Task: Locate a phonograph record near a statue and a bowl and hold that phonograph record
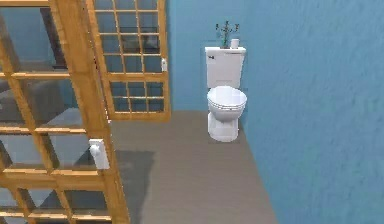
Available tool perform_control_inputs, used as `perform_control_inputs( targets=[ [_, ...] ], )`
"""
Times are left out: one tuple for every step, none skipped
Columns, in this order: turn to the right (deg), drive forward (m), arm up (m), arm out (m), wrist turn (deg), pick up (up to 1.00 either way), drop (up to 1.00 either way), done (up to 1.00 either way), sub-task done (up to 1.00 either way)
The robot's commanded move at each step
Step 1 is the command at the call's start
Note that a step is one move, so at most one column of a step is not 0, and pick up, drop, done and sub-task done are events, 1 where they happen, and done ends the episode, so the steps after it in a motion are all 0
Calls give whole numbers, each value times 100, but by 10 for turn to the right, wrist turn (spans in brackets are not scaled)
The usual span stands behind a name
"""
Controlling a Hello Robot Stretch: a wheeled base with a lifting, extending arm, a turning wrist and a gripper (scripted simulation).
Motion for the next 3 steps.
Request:
perform_control_inputs(
  targets=[
    [0,100,0,0,0,0,0,0,0],
    [0,35,0,0,0,0,0,0,0],
    [-450,0,0,0,0,0,0,0,0]
  ],
)
